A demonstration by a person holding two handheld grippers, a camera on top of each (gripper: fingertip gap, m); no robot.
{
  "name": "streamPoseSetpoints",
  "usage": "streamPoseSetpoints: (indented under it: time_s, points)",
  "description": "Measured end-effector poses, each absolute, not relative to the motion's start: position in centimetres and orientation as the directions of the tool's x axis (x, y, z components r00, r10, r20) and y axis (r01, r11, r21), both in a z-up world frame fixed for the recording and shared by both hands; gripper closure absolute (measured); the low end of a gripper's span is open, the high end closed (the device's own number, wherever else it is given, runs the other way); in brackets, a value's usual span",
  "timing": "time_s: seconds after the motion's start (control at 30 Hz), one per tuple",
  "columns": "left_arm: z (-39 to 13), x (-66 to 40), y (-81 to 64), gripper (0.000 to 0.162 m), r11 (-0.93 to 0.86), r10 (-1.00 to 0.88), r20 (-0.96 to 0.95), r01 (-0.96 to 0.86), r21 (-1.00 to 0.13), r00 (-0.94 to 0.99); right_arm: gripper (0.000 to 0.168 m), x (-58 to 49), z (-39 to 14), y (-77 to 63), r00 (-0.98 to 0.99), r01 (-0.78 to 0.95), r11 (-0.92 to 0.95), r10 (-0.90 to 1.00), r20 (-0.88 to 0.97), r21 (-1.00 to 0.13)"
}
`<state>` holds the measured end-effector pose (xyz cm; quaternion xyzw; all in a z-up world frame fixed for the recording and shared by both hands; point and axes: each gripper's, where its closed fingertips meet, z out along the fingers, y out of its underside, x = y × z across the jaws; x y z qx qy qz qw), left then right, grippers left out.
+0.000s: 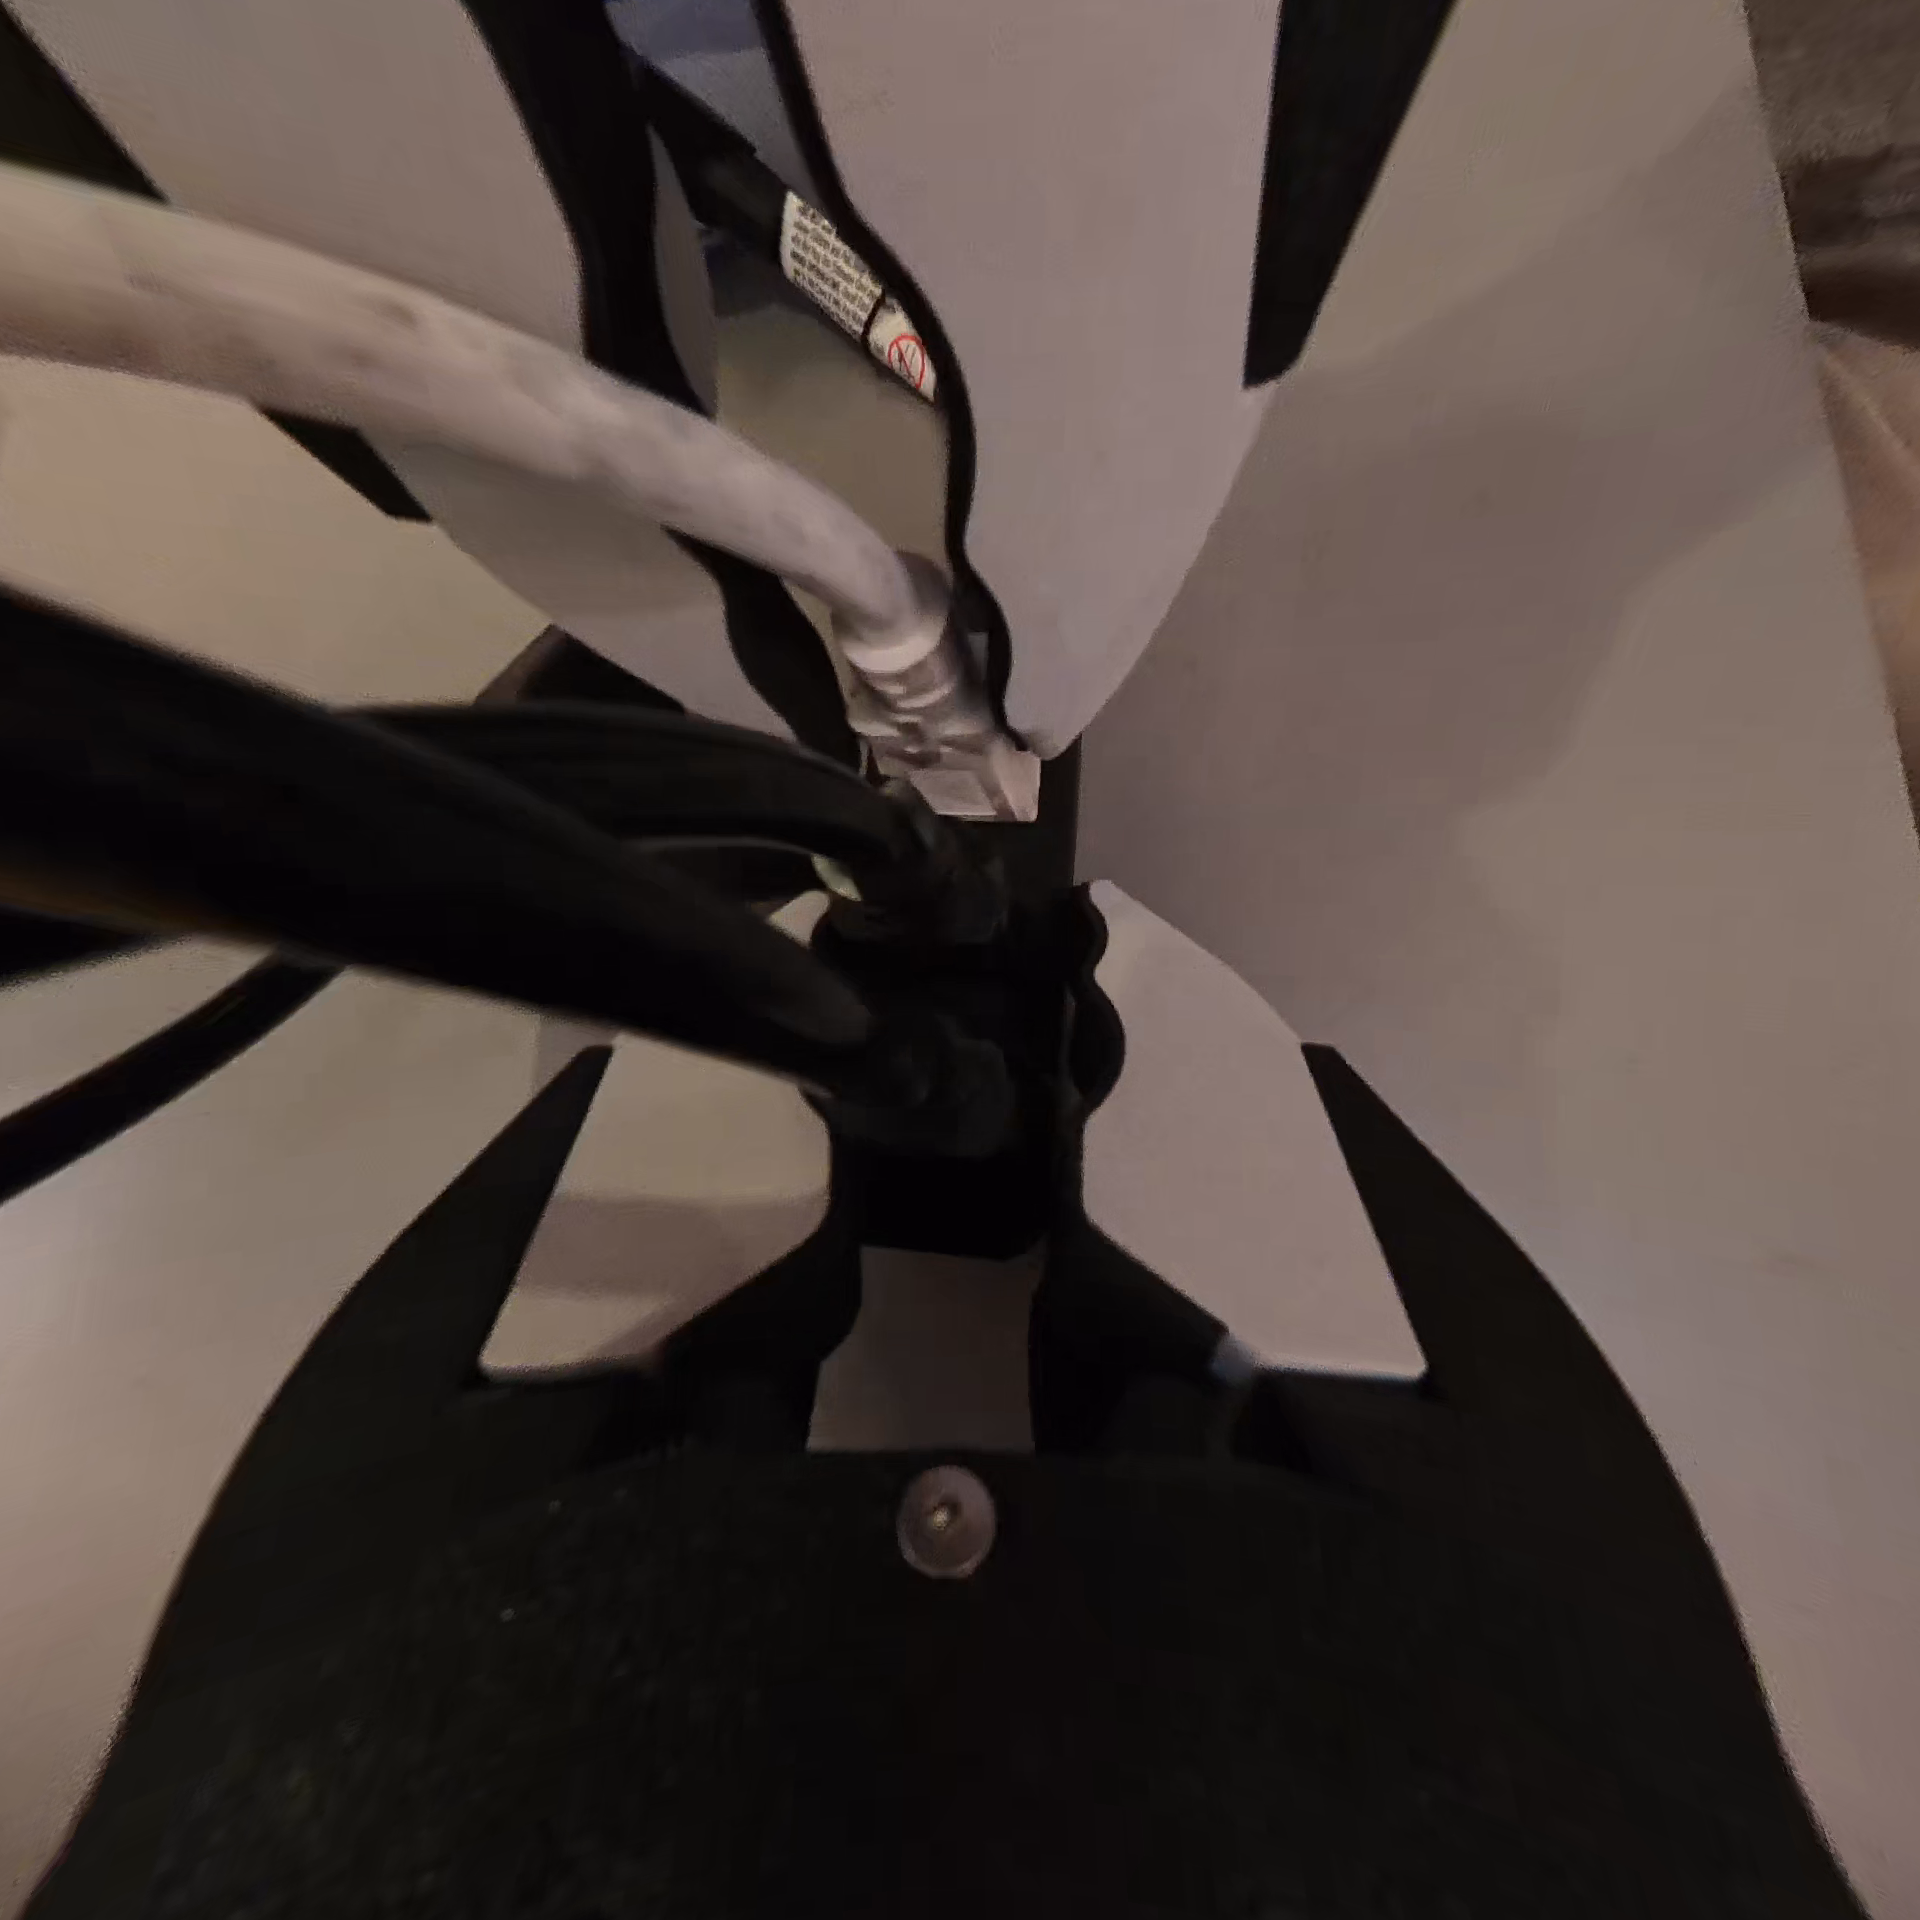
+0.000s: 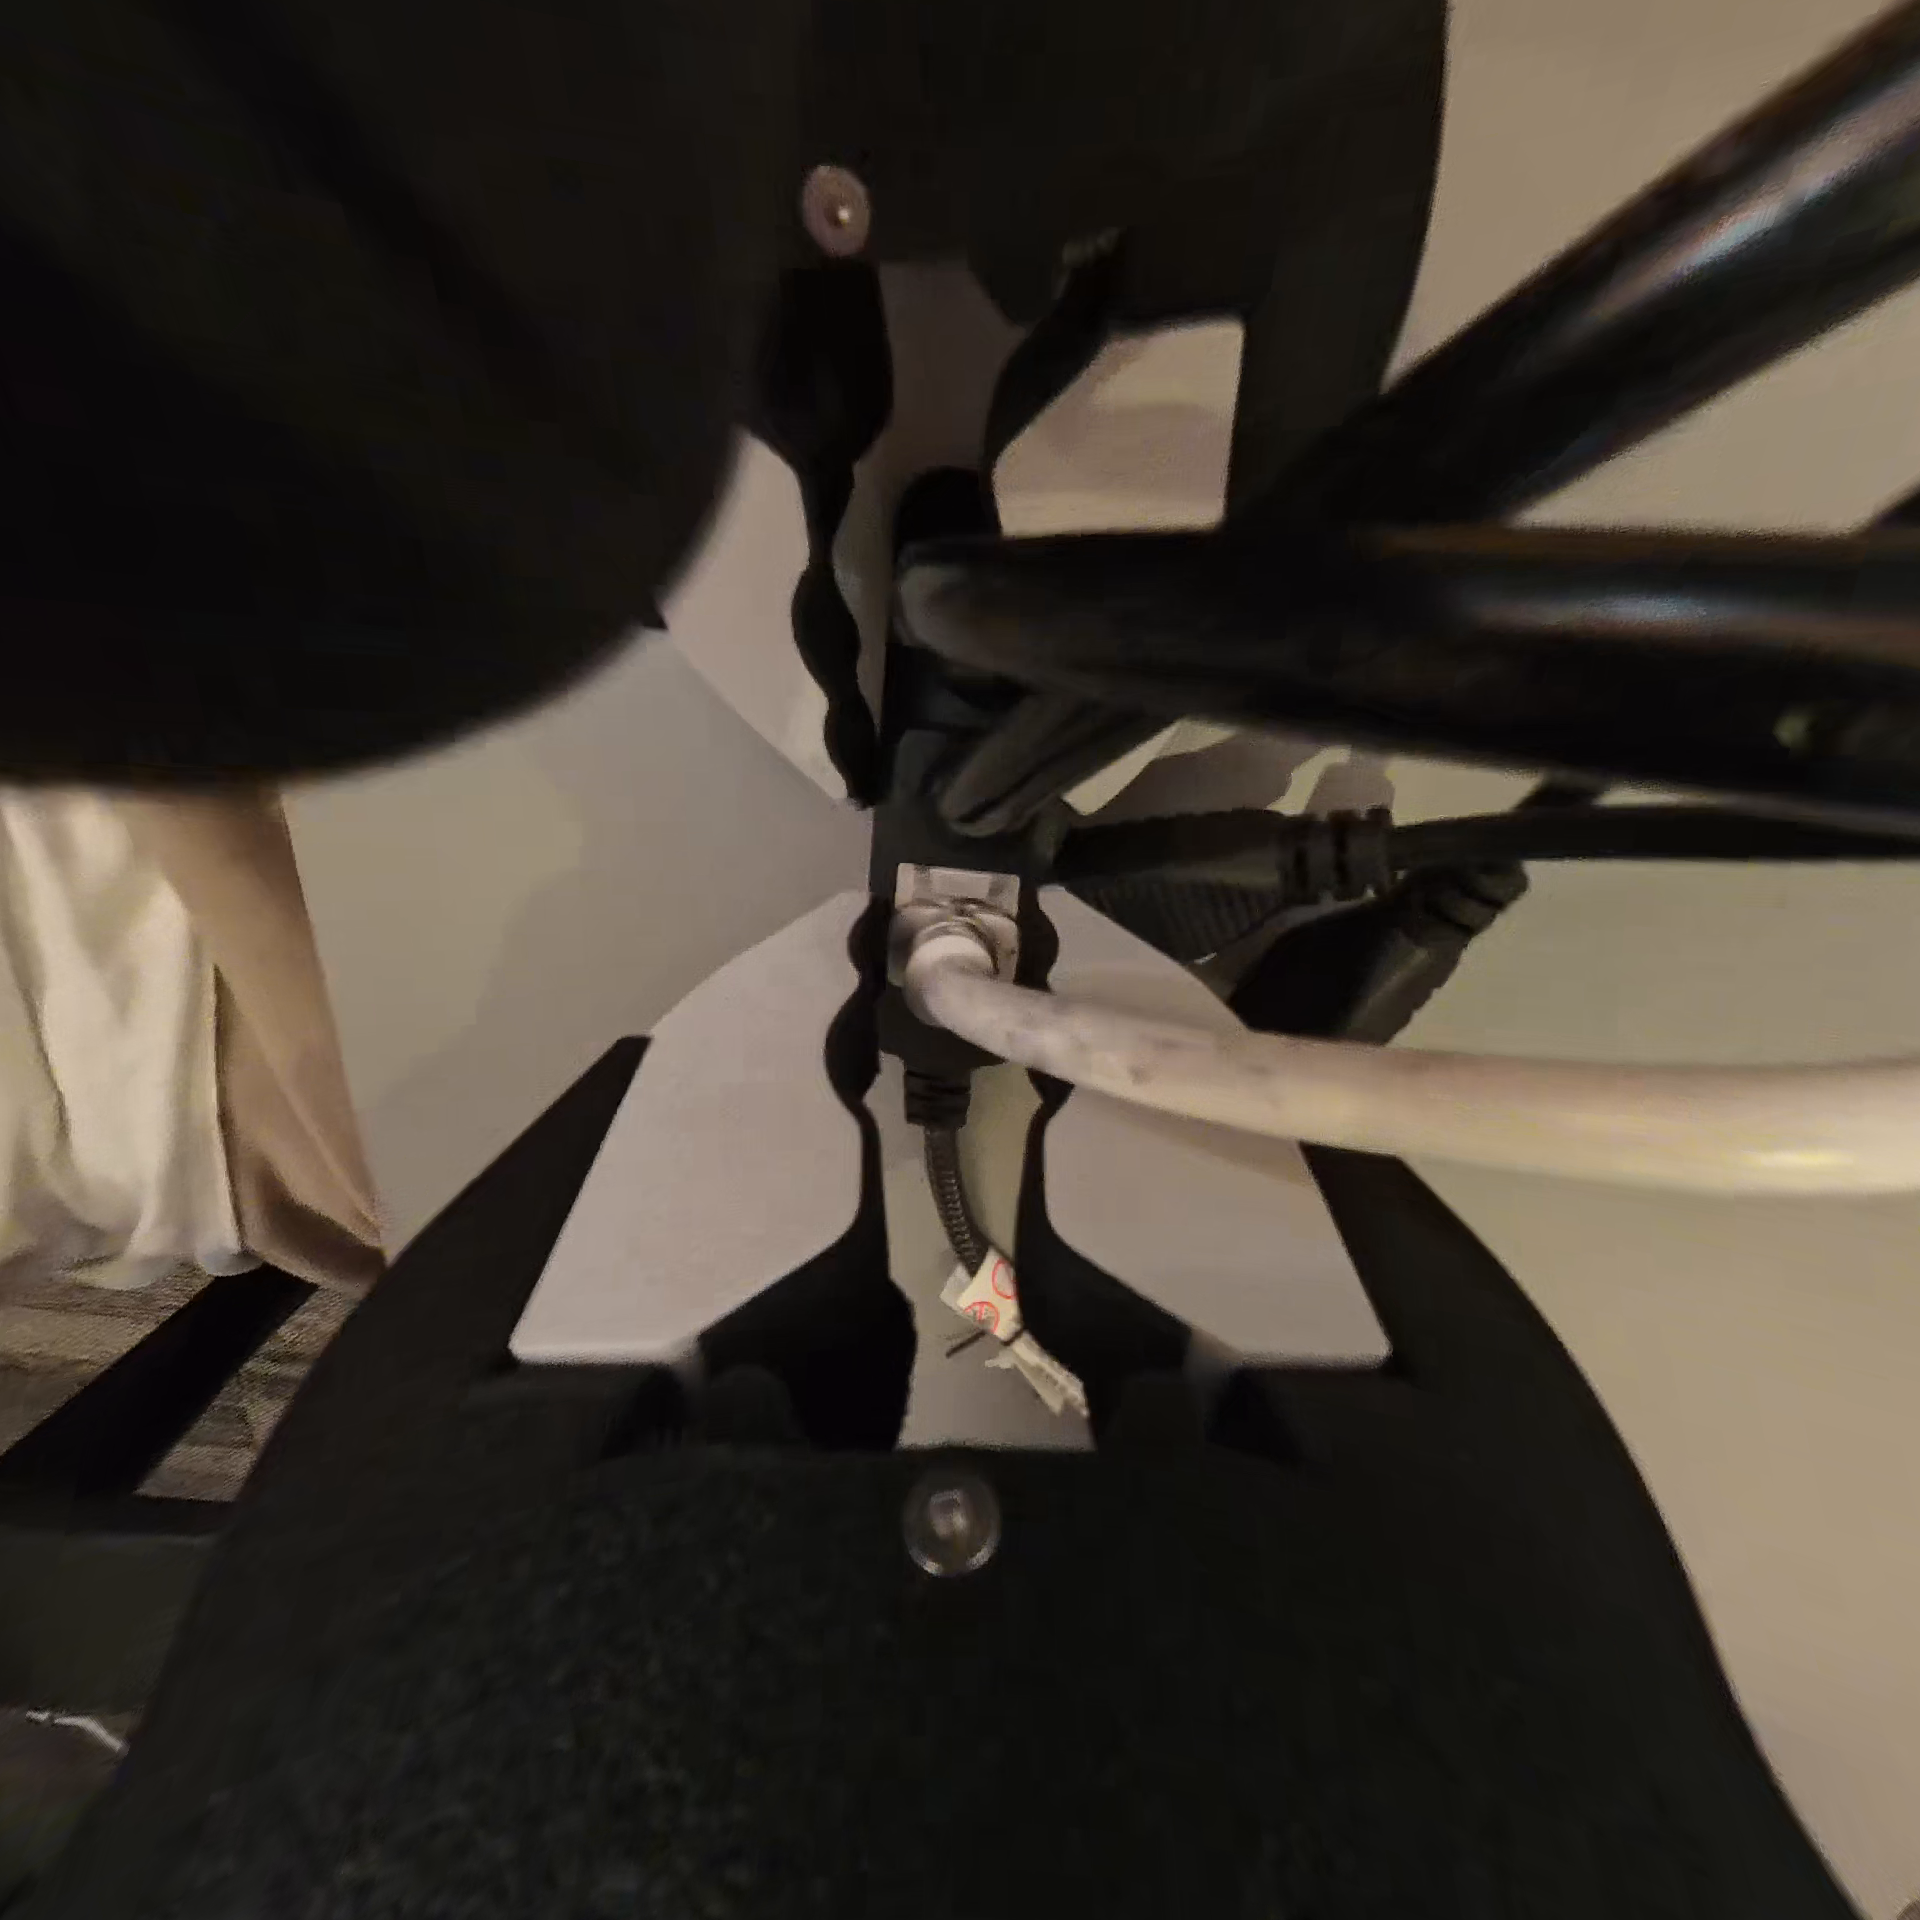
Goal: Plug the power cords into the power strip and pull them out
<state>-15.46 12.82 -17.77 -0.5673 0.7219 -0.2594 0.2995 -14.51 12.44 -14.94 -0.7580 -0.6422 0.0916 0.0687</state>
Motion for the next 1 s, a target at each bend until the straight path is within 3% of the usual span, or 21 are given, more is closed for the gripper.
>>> streamPoseSetpoints:
  time_s: [0.13, 1.0]
  points:
    - [-17.7, -15.2, 12.9, 0.122, 0.180, -0.983, -0.124, -0.606, -0.775, -0.134, 0.139, -14.4, -15.5, 12.6, 0.165, 0.960, -0.171, 0.985, -0.048, -0.220]
    - [-17.8, -14.4, 12.5, 0.121, 0.160, -0.987, -0.112, -0.608, -0.778, -0.117, 0.144, -13.1, -15.4, 12.2, 0.143, 0.974, -0.154, 0.987, -0.074, -0.166]
